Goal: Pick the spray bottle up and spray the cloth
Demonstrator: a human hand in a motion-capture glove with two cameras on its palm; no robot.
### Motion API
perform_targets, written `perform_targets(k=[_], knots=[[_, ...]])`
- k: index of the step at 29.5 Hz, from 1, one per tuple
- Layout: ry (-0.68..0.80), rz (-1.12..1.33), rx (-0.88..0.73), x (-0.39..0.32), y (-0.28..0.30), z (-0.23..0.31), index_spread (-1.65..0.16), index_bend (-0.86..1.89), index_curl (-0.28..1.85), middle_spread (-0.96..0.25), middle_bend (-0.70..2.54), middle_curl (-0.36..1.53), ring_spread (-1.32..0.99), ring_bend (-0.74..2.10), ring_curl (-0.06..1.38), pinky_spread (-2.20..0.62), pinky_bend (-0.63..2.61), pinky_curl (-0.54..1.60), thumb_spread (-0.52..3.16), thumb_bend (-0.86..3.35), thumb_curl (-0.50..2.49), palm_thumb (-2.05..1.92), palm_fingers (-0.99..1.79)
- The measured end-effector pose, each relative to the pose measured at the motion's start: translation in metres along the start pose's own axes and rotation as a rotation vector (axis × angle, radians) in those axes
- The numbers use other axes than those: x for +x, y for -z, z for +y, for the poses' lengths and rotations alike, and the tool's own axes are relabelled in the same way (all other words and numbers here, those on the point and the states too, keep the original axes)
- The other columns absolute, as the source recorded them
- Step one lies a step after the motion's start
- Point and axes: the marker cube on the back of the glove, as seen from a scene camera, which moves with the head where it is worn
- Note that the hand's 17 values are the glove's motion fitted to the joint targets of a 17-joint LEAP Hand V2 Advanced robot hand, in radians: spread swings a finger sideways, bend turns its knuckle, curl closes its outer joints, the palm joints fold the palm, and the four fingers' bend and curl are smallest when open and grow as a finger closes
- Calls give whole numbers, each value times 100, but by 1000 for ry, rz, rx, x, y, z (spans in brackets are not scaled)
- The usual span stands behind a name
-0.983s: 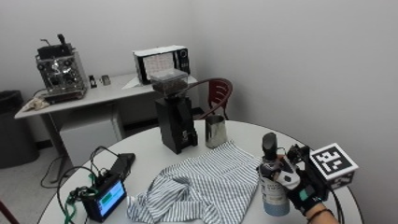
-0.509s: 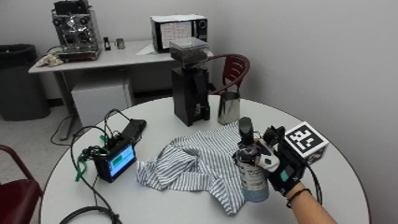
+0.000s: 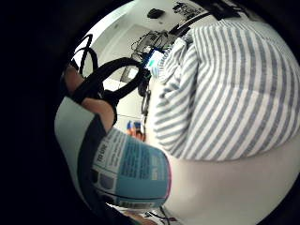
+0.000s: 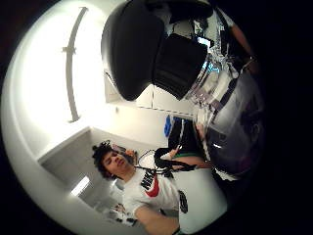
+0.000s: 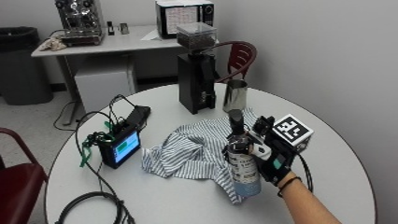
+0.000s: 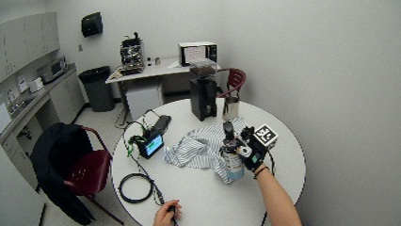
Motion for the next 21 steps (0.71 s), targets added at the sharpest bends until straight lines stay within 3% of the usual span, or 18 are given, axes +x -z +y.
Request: perform_targets(k=[9, 17, 21], knots=[[-7, -5, -4, 2, -3, -4, -20, 8, 19, -5, 38, 46, -8, 64, 43, -4, 42, 39, 85, -3, 59, 80, 112], [83, -22, 17, -55, 12, -21, -19, 8, 19, -4, 39, 46, -8, 65, 43, -5, 43, 39, 86, -3, 59, 80, 114], [57, -27, 10, -40, 13, -22, -19, 7, 19, -4, 40, 46, -8, 66, 43, -5, 44, 39, 85, -3, 59, 79, 114]])
